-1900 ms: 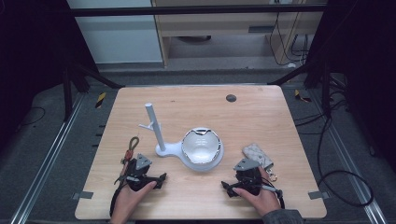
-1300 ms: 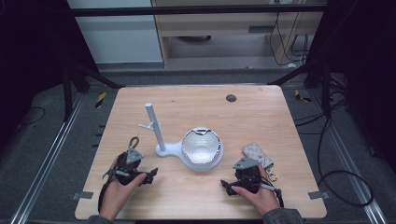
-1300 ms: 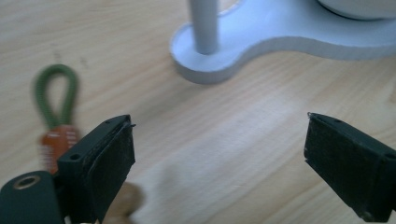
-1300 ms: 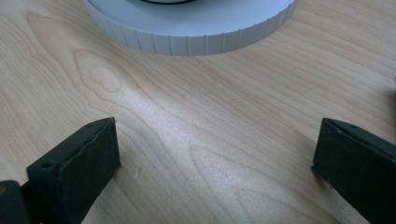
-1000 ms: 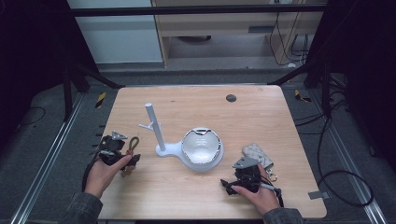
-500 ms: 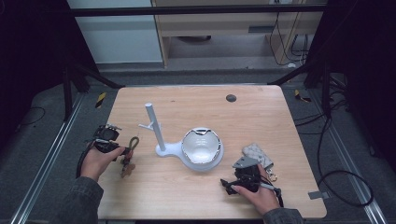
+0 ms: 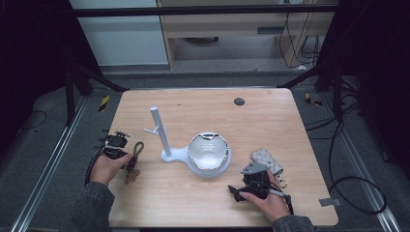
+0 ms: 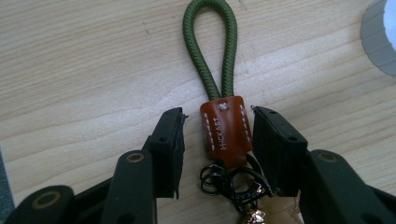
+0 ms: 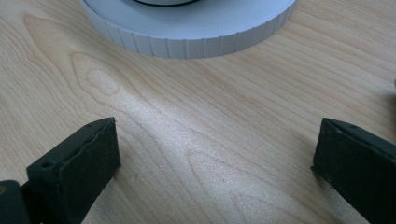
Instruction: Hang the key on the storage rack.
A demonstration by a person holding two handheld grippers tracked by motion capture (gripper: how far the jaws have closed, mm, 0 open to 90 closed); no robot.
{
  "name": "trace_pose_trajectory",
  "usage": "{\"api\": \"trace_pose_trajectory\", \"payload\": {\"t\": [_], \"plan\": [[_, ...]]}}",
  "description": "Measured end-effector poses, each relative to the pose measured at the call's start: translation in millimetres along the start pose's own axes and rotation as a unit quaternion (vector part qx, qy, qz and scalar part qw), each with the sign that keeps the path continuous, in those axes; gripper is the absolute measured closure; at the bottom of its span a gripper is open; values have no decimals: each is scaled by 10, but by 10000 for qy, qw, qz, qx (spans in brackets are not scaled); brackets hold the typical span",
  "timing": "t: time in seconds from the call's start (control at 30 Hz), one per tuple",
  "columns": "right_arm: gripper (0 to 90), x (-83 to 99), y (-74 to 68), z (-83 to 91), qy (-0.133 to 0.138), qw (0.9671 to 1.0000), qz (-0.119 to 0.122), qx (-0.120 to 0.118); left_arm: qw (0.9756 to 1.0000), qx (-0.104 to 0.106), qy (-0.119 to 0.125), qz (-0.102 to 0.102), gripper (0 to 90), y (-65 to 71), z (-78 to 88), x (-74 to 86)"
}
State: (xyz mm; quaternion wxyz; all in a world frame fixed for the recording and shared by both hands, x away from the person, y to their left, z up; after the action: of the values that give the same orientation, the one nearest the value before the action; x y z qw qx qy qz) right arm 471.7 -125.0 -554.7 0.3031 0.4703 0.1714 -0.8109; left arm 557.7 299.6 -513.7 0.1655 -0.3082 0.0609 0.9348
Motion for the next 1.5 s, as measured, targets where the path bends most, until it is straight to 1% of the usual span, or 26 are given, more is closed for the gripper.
{"api": "trace_pose_trajectory", "payload": {"t": [0.13, 0.23, 0.3, 0.5, 0.6, 0.87, 1.07, 1.33, 1.5], "plan": [[6, 0, 0, 0, 1, 10000, 0, 0, 10000, 55, -69, 45, 538, 23, -18, -1], [6, 0, 0, 0, 1, 10000, 1, 0, 9999, 24, -108, 1, 542, 16, -14, -18], [6, 0, 0, 0, 1, 10000, 0, 1, 9999, 36, -124, 36, 544, 11, -17, -23], [6, 0, 0, 0, -1, 10000, -1, 0, 9998, 38, -219, -3, 560, 29, -47, -18], [6, 0, -1, 0, 1, 10000, 0, 1, 9997, 26, -228, -40, 565, 39, -56, -25], [5, 0, -1, -2, 9, 10000, -1, -2, 9996, -11, -277, -36, 573, 27, -73, -19], [5, 0, -1, -1, 7, 10000, 0, -2, 9995, 11, -302, -47, 580, 32, -83, -13], [6, 0, -1, -2, 9, 10000, 1, -3, 9995, 31, -318, -86, 620, 39, -93, -14], [5, 0, -1, -2, 8, 10000, 2, -2, 9994, 54, -296, -155, 653, 33, -88, -7]]}}
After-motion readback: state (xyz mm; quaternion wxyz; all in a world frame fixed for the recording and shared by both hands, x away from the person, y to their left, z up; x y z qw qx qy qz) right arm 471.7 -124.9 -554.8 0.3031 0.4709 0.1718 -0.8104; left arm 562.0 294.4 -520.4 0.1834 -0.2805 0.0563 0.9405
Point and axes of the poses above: each handheld gripper's, and its own axes: z roughly backward along the jaws, x roughly out of its underside, y roughly to its right, the point moved 6 cm from there along -z, roughly forward along the jaws, and after that the axes turned 14 degrees about y, right-handed, at the moved point
